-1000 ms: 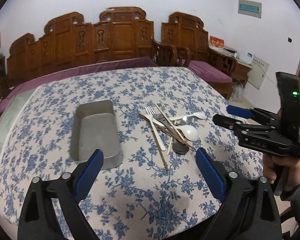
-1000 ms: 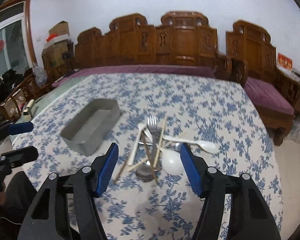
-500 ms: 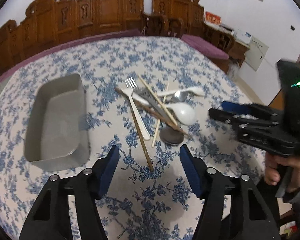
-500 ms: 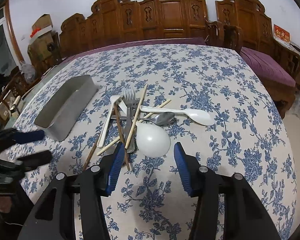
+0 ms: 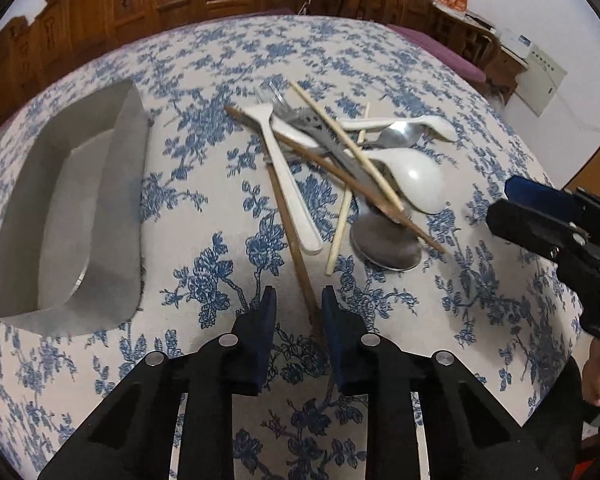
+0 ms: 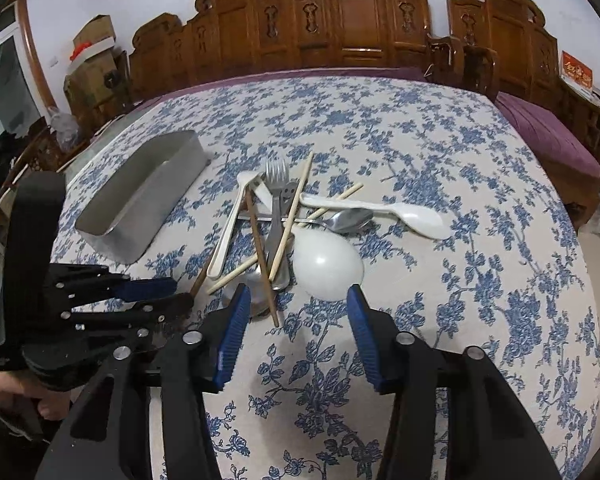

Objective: Organize utensils
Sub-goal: 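Move the left tool to the utensil pile and grasp a dark wooden chopstick, then grasp a light bamboo chopstick with the right tool while the left tool lifts its chopstick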

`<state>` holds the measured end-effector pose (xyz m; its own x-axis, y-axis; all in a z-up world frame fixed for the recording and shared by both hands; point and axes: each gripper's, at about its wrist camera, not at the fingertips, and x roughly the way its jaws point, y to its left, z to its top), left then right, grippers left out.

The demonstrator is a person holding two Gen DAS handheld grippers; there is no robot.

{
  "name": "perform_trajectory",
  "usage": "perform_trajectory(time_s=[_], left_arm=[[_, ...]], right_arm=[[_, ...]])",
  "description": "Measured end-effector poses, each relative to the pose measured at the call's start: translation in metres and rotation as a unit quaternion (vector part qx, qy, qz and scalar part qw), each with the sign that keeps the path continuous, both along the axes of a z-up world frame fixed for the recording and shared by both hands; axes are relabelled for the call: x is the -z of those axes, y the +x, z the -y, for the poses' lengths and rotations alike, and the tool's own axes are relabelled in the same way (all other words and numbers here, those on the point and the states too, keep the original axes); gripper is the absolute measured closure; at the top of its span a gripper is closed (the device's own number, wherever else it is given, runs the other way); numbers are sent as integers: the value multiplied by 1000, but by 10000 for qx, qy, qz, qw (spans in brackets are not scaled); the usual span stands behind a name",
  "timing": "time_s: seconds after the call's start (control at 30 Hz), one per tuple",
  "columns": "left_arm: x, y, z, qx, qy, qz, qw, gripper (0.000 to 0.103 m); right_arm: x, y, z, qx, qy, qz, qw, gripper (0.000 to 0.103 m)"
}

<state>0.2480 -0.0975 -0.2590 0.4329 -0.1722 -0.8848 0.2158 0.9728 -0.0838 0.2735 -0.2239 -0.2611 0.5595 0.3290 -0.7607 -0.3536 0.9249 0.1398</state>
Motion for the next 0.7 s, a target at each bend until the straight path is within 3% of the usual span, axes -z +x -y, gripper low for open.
perform_trajectory(time_s=[0.3, 0.43, 0.7], left_arm=[[2, 14, 3, -72, -94, -28, 9999, 82], [3, 17, 2, -121, 95, -24, 9999, 97], [-3, 4, -13, -184, -32, -11, 9998, 99]], right_arm=[[9, 3, 2, 10, 4, -147, 9999, 54], [7, 2, 1, -21, 1, -135, 9999, 54], [11, 0, -5, -94, -62, -165, 9998, 58]])
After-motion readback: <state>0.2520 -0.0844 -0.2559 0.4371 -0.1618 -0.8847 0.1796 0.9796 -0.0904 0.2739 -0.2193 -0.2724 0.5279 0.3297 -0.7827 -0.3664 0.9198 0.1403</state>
